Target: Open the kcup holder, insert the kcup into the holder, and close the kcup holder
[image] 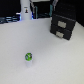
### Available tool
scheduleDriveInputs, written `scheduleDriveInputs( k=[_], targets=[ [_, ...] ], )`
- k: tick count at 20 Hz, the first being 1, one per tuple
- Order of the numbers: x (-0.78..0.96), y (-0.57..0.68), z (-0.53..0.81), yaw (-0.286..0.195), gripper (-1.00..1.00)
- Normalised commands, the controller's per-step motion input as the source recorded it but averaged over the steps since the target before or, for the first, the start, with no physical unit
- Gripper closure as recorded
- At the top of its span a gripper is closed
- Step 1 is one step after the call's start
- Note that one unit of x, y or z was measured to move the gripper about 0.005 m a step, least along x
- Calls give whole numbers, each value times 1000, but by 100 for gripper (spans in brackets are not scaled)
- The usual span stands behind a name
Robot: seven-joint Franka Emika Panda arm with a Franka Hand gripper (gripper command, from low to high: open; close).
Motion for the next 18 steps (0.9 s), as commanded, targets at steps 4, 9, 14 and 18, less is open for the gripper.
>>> scheduleDriveInputs(
  k=[4,9,14,18],
  targets=[
    [-270,530,45,-141,-100],
    [-375,602,13,-181,-100],
    [-392,609,-1,-181,-100],
    [-381,607,-18,-180,-100]
  ],
)
